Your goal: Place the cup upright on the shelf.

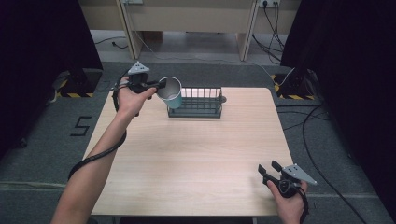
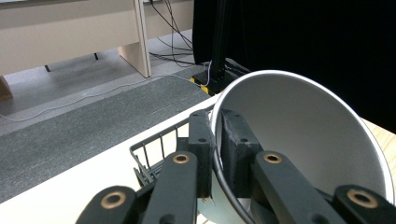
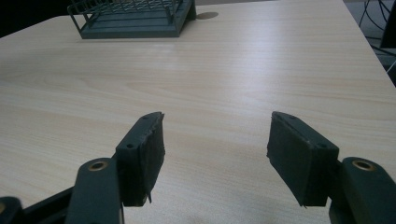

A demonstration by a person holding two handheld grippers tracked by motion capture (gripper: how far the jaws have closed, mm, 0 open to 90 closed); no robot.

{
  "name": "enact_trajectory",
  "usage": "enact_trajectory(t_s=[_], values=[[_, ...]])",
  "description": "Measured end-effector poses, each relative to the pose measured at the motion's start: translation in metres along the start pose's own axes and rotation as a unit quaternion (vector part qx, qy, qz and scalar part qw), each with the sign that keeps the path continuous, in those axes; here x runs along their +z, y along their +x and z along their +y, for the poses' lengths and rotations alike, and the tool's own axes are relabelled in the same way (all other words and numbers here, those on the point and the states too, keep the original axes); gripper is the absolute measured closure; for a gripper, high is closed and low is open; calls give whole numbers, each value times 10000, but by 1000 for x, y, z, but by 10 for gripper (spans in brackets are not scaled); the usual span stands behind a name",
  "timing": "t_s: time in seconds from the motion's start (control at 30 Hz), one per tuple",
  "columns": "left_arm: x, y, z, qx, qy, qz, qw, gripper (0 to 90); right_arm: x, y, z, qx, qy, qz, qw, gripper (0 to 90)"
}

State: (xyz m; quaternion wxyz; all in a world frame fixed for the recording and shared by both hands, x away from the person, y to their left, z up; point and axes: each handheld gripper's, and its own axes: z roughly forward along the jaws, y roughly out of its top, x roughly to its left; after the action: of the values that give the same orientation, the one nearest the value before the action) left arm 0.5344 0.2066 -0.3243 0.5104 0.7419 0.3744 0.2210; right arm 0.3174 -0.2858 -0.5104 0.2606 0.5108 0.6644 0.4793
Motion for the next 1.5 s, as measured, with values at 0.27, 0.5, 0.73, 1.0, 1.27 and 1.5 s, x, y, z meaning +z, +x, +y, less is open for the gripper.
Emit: enact_trajectory(t_s=[0.27, 0.5, 0.73, 1.0, 1.27, 1.5], values=[[8, 1, 4, -33, -24, 12, 10000, 826, 0, 0, 0, 4, -6, 10, 10000, 368], [14, 1, 8, -44, -31, 15, 10000, 826, -1, -1, 0, 22, 0, 20, 10000, 368], [22, -1, 14, -34, -78, 18, 10000, 826, 0, -1, 0, 1, -5, 9, 10000, 368], [30, 0, 20, -30, -72, 60, 10000, 826, 0, -1, 0, 11, -14, 18, 10000, 368], [41, 1, 24, -75, -84, 88, 9999, 826, -1, -1, 0, 21, -16, 23, 10000, 368], [51, 0, 26, -102, -76, 98, 9999, 826, -1, -1, 0, 47, 1, 40, 10000, 368]])
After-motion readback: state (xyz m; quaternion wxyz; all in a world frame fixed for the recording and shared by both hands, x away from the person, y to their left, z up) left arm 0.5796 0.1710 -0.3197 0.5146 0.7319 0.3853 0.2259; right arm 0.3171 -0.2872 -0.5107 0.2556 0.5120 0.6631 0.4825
